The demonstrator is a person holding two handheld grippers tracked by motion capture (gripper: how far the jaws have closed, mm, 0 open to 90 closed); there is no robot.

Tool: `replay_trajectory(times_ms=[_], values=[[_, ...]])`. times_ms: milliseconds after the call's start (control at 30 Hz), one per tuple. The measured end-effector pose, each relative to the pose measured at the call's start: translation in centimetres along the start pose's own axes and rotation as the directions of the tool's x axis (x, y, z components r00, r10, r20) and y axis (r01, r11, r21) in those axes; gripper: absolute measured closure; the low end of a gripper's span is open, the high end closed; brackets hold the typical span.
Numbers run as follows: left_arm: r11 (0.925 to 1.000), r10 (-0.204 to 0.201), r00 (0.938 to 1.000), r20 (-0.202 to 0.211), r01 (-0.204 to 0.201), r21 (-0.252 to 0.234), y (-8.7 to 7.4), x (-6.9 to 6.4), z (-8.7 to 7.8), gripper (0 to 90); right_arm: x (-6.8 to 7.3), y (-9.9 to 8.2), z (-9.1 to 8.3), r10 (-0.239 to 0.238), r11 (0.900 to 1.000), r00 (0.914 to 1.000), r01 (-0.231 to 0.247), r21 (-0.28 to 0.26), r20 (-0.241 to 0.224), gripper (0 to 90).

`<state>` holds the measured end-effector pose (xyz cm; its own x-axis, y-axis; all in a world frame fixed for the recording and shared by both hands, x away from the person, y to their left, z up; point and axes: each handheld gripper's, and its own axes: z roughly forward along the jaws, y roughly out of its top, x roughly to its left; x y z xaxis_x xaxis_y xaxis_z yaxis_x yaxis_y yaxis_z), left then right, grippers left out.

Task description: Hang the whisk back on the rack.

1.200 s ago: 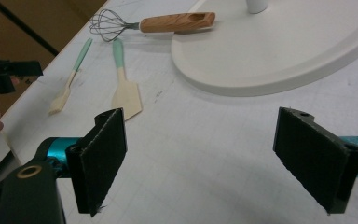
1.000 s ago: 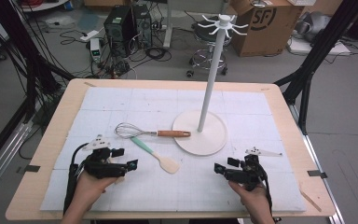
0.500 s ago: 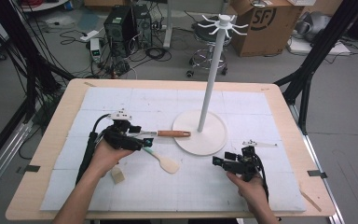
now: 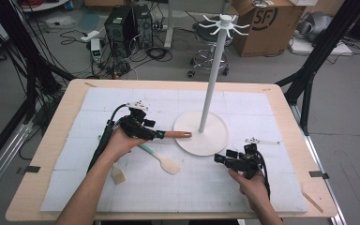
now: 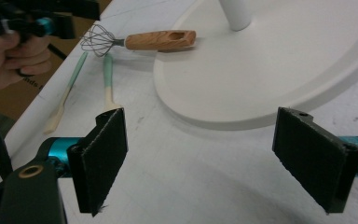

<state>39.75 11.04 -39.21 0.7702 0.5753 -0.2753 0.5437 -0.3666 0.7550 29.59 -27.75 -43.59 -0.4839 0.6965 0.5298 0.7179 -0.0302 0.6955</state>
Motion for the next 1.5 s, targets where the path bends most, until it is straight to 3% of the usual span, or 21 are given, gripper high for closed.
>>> replay_trajectory(times_ms=[200,367,567,700,767,967,1167,1300,1367,1467,1500], values=[[0.9997,0.022,0.9992,0.034,-0.023,0.008,0.7,0.5,1.9,28.8,0.8,0.1,0.5,-0.015,0.9998,0.9998,0.015,0.009,-0.015,16.9],[0.9959,0.048,0.9985,0.027,-0.05,0.075,0.0,0.9,3.5,31.9,0.8,0.1,0.3,-0.018,0.9998,0.9996,0.018,-0.002,-0.021,16.8],[0.9946,0.032,0.9993,0.018,-0.034,0.099,-0.3,1.4,3.9,35.2,0.8,0.0,0.2,-0.019,0.9998,0.9996,0.019,0.001,-0.023,16.9],[0.9864,0.057,0.9983,-0.01,-0.054,0.155,-0.7,1.3,4.7,36.1,0.9,0.0,0.1,-0.015,0.9999,0.9995,0.015,-0.001,-0.026,17.0],[0.9846,0.055,0.9985,-0.005,-0.053,0.167,-0.8,1.3,5.0,36.4,0.9,0.0,0.0,-0.014,0.9999,0.9995,0.014,0.0,-0.03,17.1],[0.9841,0.043,0.9991,-0.007,-0.041,0.173,-1.0,1.4,5.2,37.2,0.9,0.0,-0.1,-0.012,0.9999,0.9995,0.012,-0.007,-0.028,17.1],[0.9776,0.089,0.996,-0.009,-0.085,0.193,-1.2,1.0,5.8,42.2,0.9,0.0,0.0,-0.013,0.9999,0.9995,0.013,0.0,-0.029,17.3],[0.9774,0.092,0.9956,-0.018,-0.087,0.192,-1.2,1.0,5.7,44.1,0.8,0.0,-0.1,-0.014,0.9999,0.9995,0.014,-0.005,-0.03,17.5],[0.9718,0.126,0.9907,-0.051,-0.113,0.207,-1.1,0.6,5.8,47.0,0.8,0.0,-0.1,-0.01,0.9999,0.9995,0.01,-0.006,-0.029,17.5],[0.9556,0.186,0.9774,-0.1,-0.157,0.249,-1.0,-0.1,5.9,52.4,0.7,0.0,0.0,-0.011,0.9999,0.9995,0.011,-0.007,-0.029,17.5],[0.9544,0.188,0.976,-0.11,-0.155,0.255,-0.9,-0.3,5.9,53.4,0.8,0.0,0.0,-0.01,0.9999,0.9995,0.01,-0.004,-0.029,17.5]])
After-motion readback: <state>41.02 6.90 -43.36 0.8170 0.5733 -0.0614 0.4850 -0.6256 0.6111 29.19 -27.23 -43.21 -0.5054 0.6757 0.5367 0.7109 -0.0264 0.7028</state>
